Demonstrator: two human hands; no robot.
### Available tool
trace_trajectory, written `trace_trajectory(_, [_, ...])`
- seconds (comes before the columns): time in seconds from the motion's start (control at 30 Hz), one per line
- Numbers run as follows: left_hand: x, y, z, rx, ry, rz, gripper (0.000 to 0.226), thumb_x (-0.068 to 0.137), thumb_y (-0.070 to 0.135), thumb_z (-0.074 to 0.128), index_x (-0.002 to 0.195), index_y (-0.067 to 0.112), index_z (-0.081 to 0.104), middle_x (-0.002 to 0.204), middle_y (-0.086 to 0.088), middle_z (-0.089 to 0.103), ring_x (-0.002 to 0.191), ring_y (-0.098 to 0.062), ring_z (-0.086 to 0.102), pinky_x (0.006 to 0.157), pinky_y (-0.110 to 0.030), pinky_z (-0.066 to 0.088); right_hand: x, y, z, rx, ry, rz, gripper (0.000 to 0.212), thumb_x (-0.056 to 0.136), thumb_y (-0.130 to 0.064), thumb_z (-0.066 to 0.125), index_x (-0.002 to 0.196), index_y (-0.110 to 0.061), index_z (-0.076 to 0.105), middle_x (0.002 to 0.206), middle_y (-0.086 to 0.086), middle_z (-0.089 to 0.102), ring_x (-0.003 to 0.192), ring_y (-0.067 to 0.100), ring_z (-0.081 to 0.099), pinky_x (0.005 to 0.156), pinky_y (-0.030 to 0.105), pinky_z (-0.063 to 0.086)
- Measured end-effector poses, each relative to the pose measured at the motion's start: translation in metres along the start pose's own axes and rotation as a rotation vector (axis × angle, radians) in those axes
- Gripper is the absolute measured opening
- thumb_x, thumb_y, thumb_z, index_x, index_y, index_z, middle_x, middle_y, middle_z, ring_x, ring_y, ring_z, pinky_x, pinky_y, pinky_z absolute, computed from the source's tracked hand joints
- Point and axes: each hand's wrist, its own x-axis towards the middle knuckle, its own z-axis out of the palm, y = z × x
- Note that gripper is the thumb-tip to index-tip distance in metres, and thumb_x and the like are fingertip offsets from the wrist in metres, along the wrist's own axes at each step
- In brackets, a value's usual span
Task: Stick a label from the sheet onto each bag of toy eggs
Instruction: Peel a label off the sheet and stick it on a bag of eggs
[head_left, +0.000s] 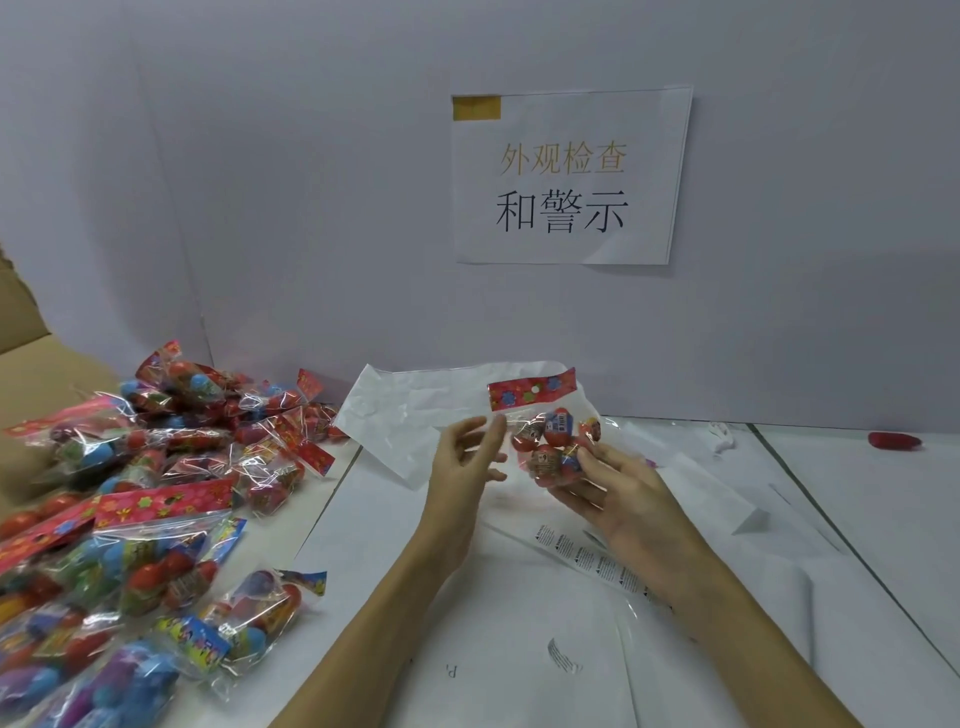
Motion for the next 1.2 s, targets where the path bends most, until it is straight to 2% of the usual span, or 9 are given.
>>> trace_trajectory(0.1, [0.002,0.002,-0.002,-0.167,-0.082,-0.065,0.041,0.095,0.044,0.065,0.113,0.009,0.077,0.107,-0.011,0.078,0.096,-0.021,0.074,0.080,-0.027,0.059,-0.002,0.004,0.005,-0.088,-0.052,-0.001,0.027,0.107,-0.012,0.055,0.130,-0.003,0.064,0.117,0.021,0.076,0.112,0.036,0.073,0.102,0.040,0.057])
trace_trajectory(0.27, [0.003,0.001,-0.007,-0.301,-0.023,-0.104,0.020,0.098,0.025,0.070,0.102,0.009,0.083,0.104,-0.011,0.079,0.089,-0.019,0.075,0.073,-0.024,0.059,-0.005,0.005,0.008,-0.194,-0.045,0.023,0.027,0.103,-0.012,0.062,0.128,-0.004,0.064,0.115,0.016,0.077,0.111,0.030,0.074,0.102,0.041,0.056])
trace_trajectory(0.43, [0.001,-0.003,-0.007,-0.293,0.014,-0.135,0.024,0.096,0.029,0.073,0.101,0.008,0.083,0.106,-0.015,0.079,0.091,-0.022,0.078,0.070,-0.024,0.059,-0.008,0.003,0.011,-0.187,-0.057,0.042,0.029,0.103,-0.017,0.062,0.128,-0.001,0.063,0.114,0.018,0.077,0.110,0.031,0.074,0.103,0.045,0.056])
trace_trajectory(0.57, [0.001,-0.005,-0.007,-0.165,0.022,-0.117,0.039,0.098,0.046,0.067,0.098,0.011,0.084,0.100,-0.014,0.080,0.085,-0.020,0.077,0.070,-0.023,0.058,-0.011,0.001,0.009,-0.099,-0.094,0.093,0.034,0.104,-0.025,0.061,0.121,0.004,0.069,0.114,0.020,0.077,0.109,0.033,0.075,0.092,0.036,0.062])
trace_trajectory(0.73, [0.007,-0.002,-0.010,-0.163,0.112,-0.201,0.066,0.105,0.058,0.045,0.105,0.000,0.076,0.083,-0.009,0.075,0.068,-0.024,0.072,0.059,-0.031,0.060,-0.012,-0.039,-0.023,0.633,-0.102,0.107,0.028,0.099,-0.018,0.062,0.119,-0.002,0.074,0.137,0.020,0.067,0.106,0.026,0.075,0.084,0.033,0.064])
trace_trajectory(0.8, [0.007,-0.004,-0.013,-0.132,0.108,-0.204,0.067,0.106,0.057,0.043,0.102,0.000,0.076,0.078,-0.007,0.074,0.062,-0.022,0.069,0.057,-0.029,0.059,-0.020,-0.055,-0.045,1.122,-0.370,-0.067,0.035,0.108,-0.026,0.055,0.140,-0.016,0.065,0.139,0.007,0.068,0.110,0.019,0.073,0.086,0.030,0.059])
trace_trajectory(0.87, [0.008,-0.007,-0.013,-0.103,0.094,-0.197,0.066,0.107,0.056,0.042,0.099,0.000,0.076,0.076,-0.007,0.073,0.060,-0.021,0.067,0.055,-0.028,0.057,-0.027,-0.060,-0.059,1.336,-0.527,-0.119,0.040,0.111,-0.035,0.051,0.149,-0.024,0.057,0.129,0.004,0.074,0.095,0.018,0.076,0.077,0.021,0.056])
trace_trajectory(1.0, [0.009,-0.012,-0.012,-0.045,0.054,-0.170,0.066,0.108,0.053,0.041,0.094,0.000,0.077,0.075,-0.008,0.071,0.058,-0.022,0.065,0.052,-0.028,0.054,-0.021,-0.048,-0.061,1.157,-0.252,-0.070,0.040,0.109,-0.043,0.049,0.137,-0.020,0.068,0.103,-0.001,0.079,0.058,0.009,0.065,0.051,0.014,0.048])
trace_trajectory(1.2, [0.005,-0.009,-0.008,0.253,0.135,0.047,0.051,0.111,0.038,0.043,0.088,0.005,0.074,0.082,-0.010,0.071,0.067,-0.022,0.064,0.059,-0.035,0.053,-0.011,-0.033,-0.043,0.858,-0.047,0.030,0.041,0.101,-0.040,0.055,0.118,-0.011,0.078,0.090,-0.002,0.074,0.052,0.006,0.052,0.044,0.016,0.040])
